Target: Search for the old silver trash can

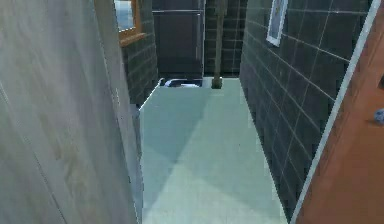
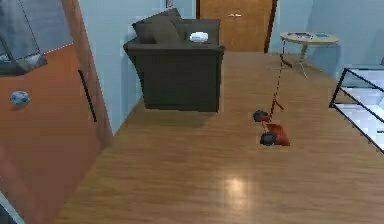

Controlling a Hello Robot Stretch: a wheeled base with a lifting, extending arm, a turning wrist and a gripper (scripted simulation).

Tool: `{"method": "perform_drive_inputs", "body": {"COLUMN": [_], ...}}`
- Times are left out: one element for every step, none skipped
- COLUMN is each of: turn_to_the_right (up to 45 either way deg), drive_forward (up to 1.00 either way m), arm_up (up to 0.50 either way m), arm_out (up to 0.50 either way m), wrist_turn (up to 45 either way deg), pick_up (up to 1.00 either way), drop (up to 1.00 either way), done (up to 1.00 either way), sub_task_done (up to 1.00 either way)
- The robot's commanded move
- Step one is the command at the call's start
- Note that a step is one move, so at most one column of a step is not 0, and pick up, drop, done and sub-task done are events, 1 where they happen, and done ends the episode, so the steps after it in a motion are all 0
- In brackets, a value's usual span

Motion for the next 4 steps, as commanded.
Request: {"method": "perform_drive_inputs", "body": {"turn_to_the_right": [0.0, 24.0, 0.0, -45.0], "drive_forward": [1.00, 0.00, 0.05, 0.00], "arm_up": [0.00, 0.00, 0.00, 0.00], "arm_out": [0.00, 0.00, 0.00, 0.00], "wrist_turn": [0.0, 0.0, 0.0, 0.0], "pick_up": [0.00, 0.00, 0.00, 0.00], "drop": [0.00, 0.00, 0.00, 0.00], "done": [0.00, 0.00, 0.00, 0.00], "sub_task_done": [0.00, 0.00, 0.00, 0.00]}}
